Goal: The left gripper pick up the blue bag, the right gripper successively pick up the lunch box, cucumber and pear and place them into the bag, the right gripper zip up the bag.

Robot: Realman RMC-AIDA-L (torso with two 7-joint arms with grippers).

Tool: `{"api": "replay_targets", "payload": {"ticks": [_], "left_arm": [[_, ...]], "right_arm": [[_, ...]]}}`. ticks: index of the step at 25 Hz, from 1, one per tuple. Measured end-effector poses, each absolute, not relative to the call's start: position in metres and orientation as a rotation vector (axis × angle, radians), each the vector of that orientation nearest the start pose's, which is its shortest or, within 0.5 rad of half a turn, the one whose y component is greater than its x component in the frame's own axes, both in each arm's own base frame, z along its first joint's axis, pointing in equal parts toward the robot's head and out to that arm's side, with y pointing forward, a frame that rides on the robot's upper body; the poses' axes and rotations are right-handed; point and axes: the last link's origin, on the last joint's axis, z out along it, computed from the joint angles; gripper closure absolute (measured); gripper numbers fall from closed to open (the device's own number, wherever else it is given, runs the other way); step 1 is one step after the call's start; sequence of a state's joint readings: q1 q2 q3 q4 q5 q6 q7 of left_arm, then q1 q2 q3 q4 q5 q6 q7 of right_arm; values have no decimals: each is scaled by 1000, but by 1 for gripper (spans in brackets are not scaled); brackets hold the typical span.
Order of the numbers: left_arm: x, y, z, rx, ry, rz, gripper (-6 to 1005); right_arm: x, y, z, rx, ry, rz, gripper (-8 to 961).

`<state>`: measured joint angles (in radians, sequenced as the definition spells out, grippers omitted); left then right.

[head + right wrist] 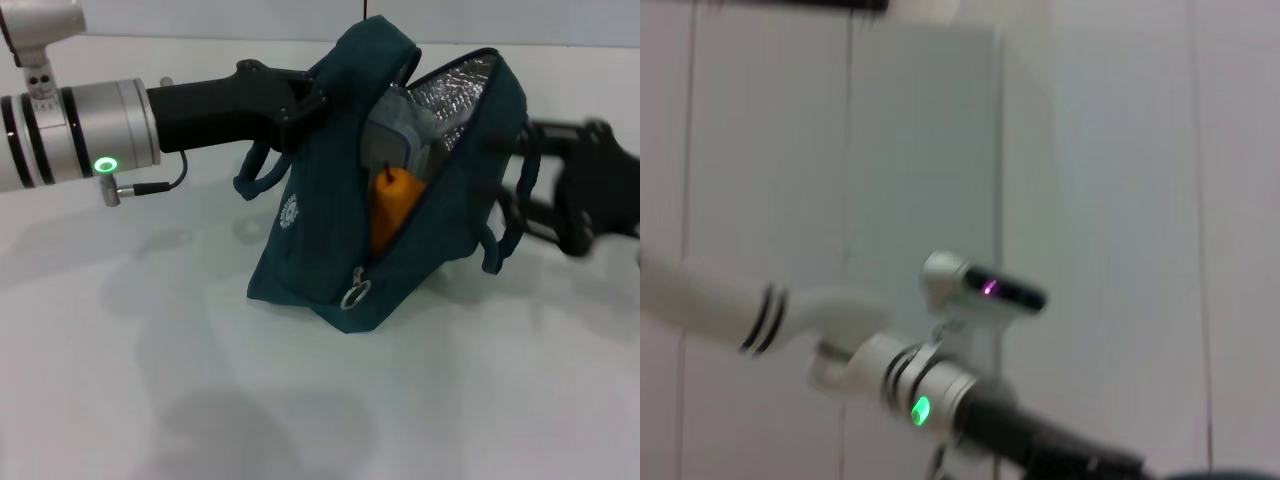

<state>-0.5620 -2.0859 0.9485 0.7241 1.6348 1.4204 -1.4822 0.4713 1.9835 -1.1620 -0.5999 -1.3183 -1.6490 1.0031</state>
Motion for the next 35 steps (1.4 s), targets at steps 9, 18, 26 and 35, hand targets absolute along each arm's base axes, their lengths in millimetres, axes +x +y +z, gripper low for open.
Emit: {"api": "replay_targets", "payload": {"ticks": [9, 18, 26, 35], "left_arm": [[-207, 361, -3, -2636, -567, -926, 955], [-207, 359, -6, -2643, -576, -934, 955], [-206, 358, -5, -2620, -575, -982, 955], [-214, 351, -4, -2574, -579, -1051, 955]], "right_arm": [[262, 290, 13, -2701, 184, 909, 367], [252, 305, -20, -2791, 198, 800, 354], [239, 314, -26, -2793, 175, 828, 381], [240, 309, -5, -2588, 50, 1001, 716]]}}
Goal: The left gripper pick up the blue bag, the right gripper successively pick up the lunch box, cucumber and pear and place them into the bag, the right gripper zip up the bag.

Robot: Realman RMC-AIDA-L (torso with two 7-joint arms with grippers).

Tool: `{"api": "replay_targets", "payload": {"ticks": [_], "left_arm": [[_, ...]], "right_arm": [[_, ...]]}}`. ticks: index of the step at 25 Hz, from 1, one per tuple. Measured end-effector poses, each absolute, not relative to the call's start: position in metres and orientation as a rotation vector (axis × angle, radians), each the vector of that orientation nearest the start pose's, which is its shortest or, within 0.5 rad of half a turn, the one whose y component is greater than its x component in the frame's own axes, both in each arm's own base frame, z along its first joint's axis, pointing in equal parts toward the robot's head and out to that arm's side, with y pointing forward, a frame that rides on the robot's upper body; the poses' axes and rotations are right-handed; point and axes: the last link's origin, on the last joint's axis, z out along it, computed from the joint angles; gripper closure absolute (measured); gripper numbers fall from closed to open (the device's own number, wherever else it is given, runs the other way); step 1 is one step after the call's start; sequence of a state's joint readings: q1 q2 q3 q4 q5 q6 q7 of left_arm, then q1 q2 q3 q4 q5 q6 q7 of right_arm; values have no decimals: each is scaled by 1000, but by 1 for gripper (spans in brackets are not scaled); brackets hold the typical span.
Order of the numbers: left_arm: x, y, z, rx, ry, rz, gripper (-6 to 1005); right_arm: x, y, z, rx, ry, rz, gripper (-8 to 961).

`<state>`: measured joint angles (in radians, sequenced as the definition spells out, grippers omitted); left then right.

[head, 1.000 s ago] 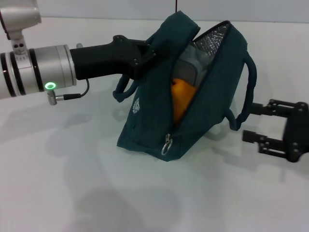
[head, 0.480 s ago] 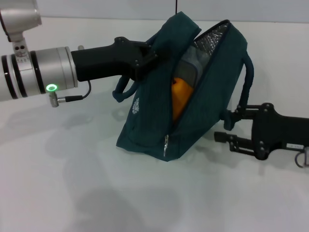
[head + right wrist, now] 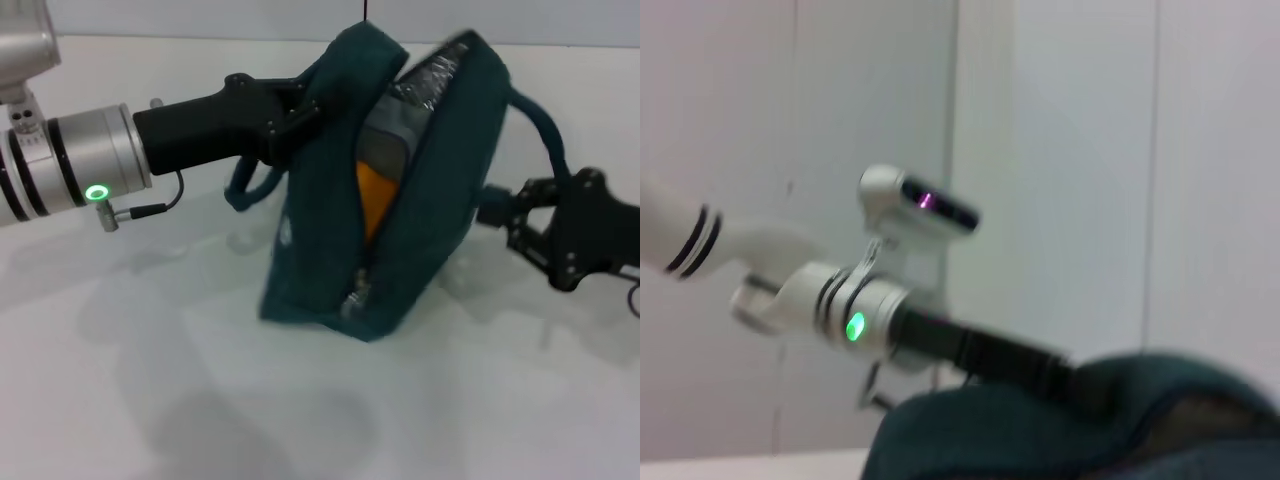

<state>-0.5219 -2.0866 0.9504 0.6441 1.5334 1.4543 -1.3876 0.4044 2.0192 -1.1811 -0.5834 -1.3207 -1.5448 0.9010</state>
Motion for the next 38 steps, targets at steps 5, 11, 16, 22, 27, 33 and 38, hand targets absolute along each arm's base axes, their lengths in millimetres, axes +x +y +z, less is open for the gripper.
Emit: {"api": "replay_targets", "payload": {"ticks": [5, 11, 16, 22, 27, 33, 38], "left_arm": [[-222, 340, -7, -2549, -522, -1092, 849], [-235, 320, -11, -2454, -432, -1201, 640], [-244, 310, -19, -2405, -443, -1226, 494], [-245, 308, -23, -2392, -423, -1225, 431], [-243, 308, -25, -2397, -421, -1236, 433], [-241, 306, -28, -2406, -414, -1246, 435], [-240, 306, -28, -2407, -400, -1242, 437]], "right_arm": [[240, 307, 7, -2462, 3, 1085, 852], [236, 307, 9, -2503, -8, 1114, 865], [239, 304, 9, -2554, 3, 1101, 866], [241, 301, 5, -2588, 3, 1077, 866], [243, 300, 7, -2593, 19, 1073, 868], [247, 299, 10, -2592, 59, 1072, 833], [252, 296, 15, -2520, 77, 1091, 582]]}}
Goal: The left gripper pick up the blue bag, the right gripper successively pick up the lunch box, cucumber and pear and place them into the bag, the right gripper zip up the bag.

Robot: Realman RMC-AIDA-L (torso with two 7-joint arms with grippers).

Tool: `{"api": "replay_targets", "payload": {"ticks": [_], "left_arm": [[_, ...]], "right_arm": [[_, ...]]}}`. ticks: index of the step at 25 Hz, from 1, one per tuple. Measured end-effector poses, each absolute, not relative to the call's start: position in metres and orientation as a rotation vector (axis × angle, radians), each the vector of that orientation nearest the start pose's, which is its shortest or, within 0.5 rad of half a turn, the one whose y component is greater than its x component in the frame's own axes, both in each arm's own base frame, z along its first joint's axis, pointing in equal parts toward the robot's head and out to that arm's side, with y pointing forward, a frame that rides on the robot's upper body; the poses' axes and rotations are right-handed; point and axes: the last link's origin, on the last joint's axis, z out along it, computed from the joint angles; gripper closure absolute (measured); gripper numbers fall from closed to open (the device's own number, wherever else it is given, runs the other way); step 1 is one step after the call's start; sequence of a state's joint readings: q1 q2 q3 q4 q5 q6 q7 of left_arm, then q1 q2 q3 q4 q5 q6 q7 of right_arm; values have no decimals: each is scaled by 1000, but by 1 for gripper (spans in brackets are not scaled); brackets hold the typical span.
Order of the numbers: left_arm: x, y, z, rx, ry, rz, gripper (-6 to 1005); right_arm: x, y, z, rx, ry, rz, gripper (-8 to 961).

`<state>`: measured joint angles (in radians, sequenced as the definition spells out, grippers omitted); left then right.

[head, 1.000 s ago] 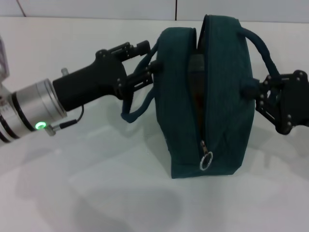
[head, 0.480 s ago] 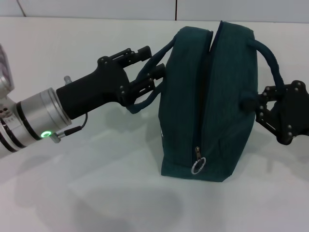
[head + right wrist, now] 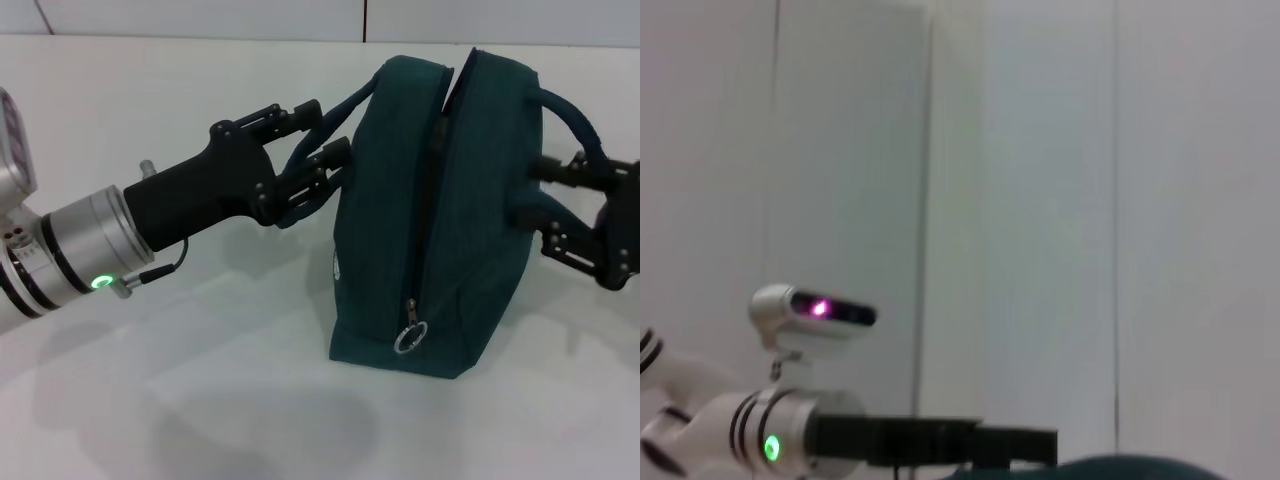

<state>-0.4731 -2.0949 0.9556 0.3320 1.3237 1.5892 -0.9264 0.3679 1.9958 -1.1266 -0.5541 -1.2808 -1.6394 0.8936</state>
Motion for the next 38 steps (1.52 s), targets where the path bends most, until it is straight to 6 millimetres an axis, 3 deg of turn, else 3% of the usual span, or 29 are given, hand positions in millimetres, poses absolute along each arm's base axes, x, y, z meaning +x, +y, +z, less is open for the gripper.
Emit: {"api": "replay_targets", "payload": {"ticks": [8, 14, 17, 21, 29, 34, 38], "left_arm": [[-235, 308, -34, -2424, -382, -1247, 439], [-235, 309, -34, -2423, -361, -1240, 440], [-234, 309, -34, -2425, -358, -1240, 440], [-233, 309, -36, -2437, -354, -1239, 440], [-230, 306, -41, -2479, -310, -1221, 441], [-229, 303, -45, -2521, -270, -1202, 441], [-229, 301, -46, -2531, -245, -1190, 441]], "right_arm": [[250, 280, 29, -2519, 1, 1217, 410], [251, 260, 28, -2756, -83, 1205, 251], [251, 258, 20, -2945, -40, 1119, 256], [253, 266, 6, -3067, 103, 960, 264], [252, 284, -21, -3029, 220, 786, 279], [251, 292, -22, -2995, 215, 765, 288], [250, 300, -12, -2912, 206, 798, 295]]}}
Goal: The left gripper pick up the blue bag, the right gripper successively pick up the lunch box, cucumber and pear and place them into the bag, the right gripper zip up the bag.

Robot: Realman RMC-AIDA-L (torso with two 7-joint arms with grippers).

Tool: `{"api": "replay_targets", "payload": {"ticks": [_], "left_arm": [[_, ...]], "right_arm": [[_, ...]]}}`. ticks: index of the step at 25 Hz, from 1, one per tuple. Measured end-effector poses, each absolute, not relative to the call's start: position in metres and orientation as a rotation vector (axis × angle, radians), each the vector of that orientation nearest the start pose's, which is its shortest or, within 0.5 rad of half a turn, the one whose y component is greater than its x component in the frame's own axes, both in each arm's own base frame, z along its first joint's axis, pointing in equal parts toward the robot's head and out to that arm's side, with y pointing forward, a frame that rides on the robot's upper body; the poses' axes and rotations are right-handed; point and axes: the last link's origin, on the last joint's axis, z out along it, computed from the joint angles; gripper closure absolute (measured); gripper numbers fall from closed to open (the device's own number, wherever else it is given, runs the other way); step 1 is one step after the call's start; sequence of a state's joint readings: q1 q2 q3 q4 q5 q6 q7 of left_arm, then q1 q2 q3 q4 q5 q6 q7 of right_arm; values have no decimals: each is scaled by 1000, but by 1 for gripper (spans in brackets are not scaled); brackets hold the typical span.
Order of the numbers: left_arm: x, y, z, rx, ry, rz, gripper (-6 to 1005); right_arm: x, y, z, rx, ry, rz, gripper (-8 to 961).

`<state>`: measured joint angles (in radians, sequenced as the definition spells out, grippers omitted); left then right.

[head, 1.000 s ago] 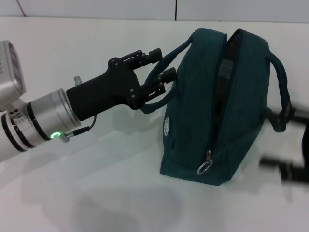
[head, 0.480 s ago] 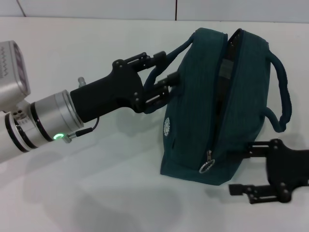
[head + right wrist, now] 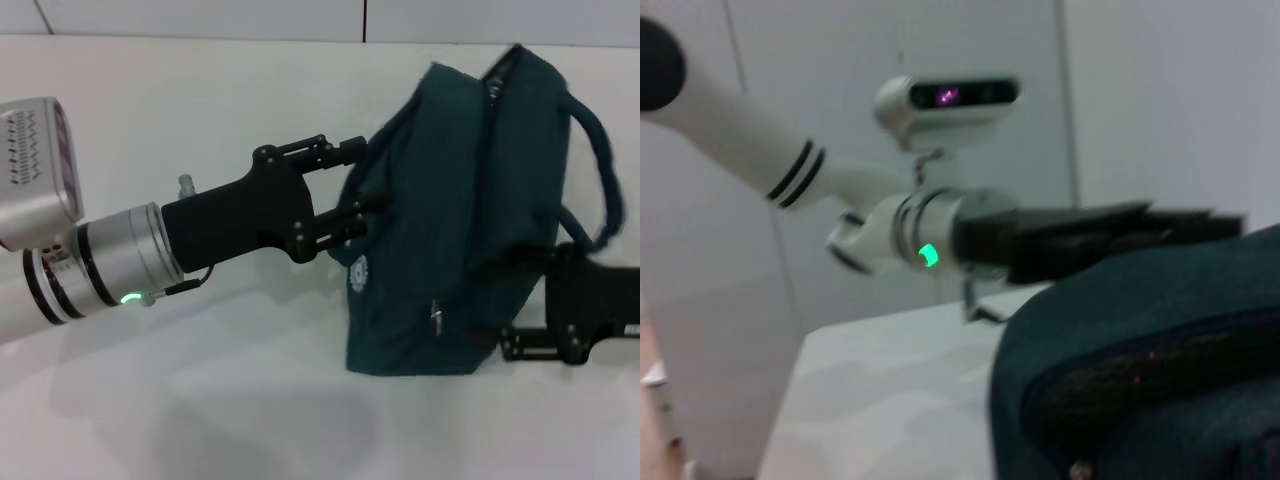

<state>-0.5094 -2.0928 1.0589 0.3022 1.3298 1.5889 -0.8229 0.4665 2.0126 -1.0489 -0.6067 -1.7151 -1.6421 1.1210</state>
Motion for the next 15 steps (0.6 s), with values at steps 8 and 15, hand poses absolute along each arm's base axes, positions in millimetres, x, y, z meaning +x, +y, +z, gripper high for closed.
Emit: {"api": "replay_targets", "payload": {"ticks": [8, 15], "left_arm": [[-230, 299, -46, -2529, -218, -1190, 442], [-229, 301, -46, -2522, -213, -1191, 442]], "right_arm": [[245, 314, -7, -2872, 156, 757, 310], [243, 310, -12, -2989, 146, 670, 323]]}}
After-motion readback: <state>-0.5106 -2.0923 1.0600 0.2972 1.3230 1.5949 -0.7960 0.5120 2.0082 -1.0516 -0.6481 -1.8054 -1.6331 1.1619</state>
